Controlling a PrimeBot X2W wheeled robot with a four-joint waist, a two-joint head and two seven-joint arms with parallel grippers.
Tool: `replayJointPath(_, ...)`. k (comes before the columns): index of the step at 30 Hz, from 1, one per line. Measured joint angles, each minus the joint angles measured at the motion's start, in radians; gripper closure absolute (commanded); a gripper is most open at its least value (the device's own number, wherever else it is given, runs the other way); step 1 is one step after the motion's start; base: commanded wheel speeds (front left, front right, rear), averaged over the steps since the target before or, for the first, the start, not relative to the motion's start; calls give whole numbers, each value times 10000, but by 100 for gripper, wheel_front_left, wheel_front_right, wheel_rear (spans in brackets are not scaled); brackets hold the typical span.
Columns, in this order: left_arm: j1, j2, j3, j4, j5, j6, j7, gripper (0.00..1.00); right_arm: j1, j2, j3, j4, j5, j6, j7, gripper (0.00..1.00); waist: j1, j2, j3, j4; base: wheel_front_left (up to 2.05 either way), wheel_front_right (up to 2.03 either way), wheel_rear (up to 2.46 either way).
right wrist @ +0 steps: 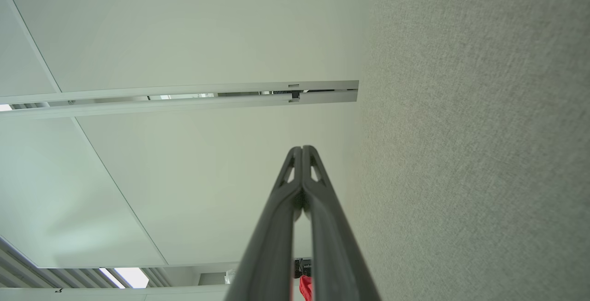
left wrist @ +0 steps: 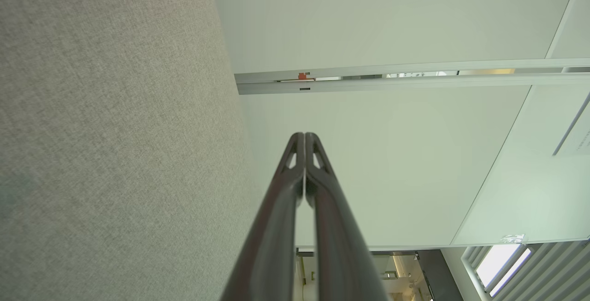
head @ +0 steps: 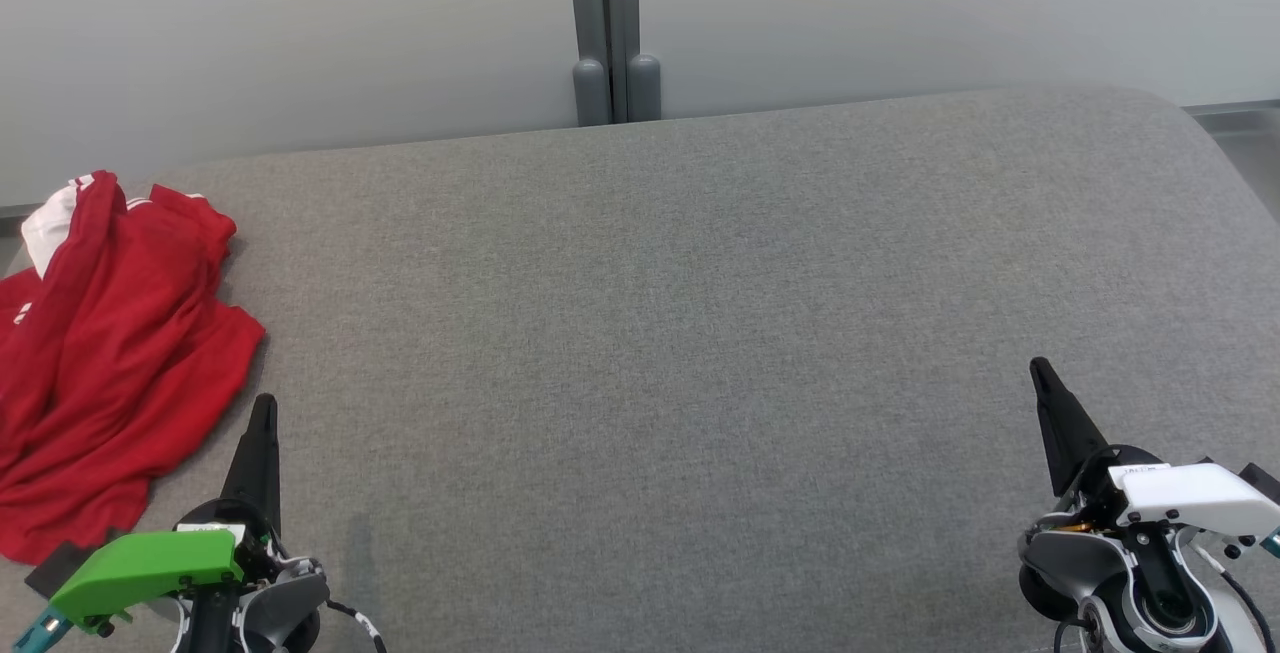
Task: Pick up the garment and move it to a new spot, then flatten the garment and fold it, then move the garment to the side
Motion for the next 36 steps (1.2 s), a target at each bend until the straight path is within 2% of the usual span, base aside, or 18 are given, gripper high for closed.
replayJointPath(36,0,0,0,0,0,0,0,100,0,0,0,0,0,0,0,100,0,0,0,0,0,0,0)
